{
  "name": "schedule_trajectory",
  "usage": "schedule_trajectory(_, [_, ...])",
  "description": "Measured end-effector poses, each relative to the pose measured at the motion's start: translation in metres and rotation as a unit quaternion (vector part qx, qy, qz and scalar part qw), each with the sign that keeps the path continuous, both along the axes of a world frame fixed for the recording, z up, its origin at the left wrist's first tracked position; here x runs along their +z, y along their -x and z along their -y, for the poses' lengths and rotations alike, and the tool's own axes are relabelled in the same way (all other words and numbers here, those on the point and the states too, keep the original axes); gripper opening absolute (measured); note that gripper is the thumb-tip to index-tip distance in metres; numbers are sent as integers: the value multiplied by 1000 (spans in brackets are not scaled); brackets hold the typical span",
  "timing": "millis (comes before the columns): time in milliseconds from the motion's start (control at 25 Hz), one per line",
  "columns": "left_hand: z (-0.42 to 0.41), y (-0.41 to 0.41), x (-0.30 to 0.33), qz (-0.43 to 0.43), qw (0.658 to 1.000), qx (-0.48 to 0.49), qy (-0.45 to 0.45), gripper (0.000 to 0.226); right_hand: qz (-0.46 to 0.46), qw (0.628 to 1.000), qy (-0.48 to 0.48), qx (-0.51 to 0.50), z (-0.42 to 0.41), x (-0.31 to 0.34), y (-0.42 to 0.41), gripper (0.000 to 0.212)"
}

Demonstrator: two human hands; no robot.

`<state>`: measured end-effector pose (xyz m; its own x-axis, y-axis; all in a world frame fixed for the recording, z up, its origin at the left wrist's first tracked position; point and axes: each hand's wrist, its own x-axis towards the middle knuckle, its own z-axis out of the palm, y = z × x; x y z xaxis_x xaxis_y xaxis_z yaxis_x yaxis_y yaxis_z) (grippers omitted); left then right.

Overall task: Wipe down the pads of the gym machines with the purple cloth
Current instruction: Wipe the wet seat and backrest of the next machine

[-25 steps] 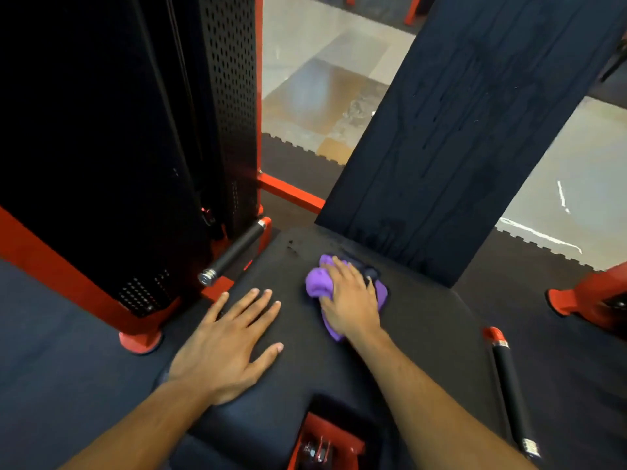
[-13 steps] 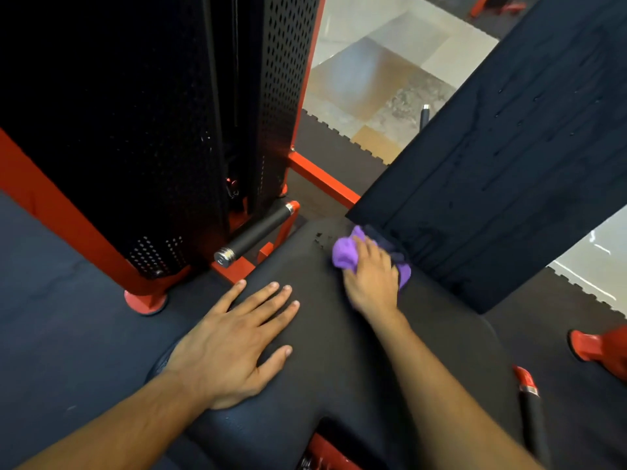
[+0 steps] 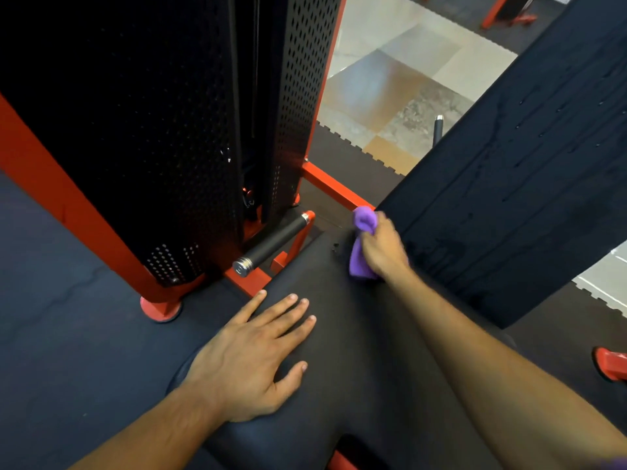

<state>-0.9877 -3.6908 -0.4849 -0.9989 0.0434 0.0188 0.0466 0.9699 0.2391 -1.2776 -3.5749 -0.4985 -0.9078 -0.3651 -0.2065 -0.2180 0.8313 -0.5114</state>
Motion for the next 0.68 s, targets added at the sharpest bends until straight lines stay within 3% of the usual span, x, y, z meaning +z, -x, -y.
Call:
schedule_trajectory(80, [1, 1, -1, -5, 1000, -4, 1, 64, -40, 990, -63, 123, 9, -10, -46, 50])
schedule_trajectory(160, [2, 1, -1, -4, 1000, -5, 3, 64, -113, 974, -115, 159, 18, -13, -56, 60])
schedule_trajectory(240, [3, 1, -3, -12, 1000, -5, 9, 63, -114, 975, -142, 126, 29, -18, -18, 56])
schedule_trajectory(320, [1, 0, -2, -9, 1000, -5, 8, 63, -36, 984, -165, 51, 41, -11, 22, 47])
schedule_trajectory(400, [1, 0, -3, -15, 1000, 0, 6, 62, 8, 988, -151, -14, 55, -6, 26, 44])
schedule_trajectory(440, [2, 0, -4, -11, 1000, -1, 6, 63, -9, 989, -149, 0, 62, -6, 10, 45])
schedule_trajectory(600, [2, 2, -3, -12, 1000, -1, 14, 63, -148, 968, -92, 180, 42, -7, -73, 59])
schedule_trajectory(680, [2, 2, -3, -6, 1000, -4, 11, 62, -155, 966, -93, 187, 37, -10, -53, 59])
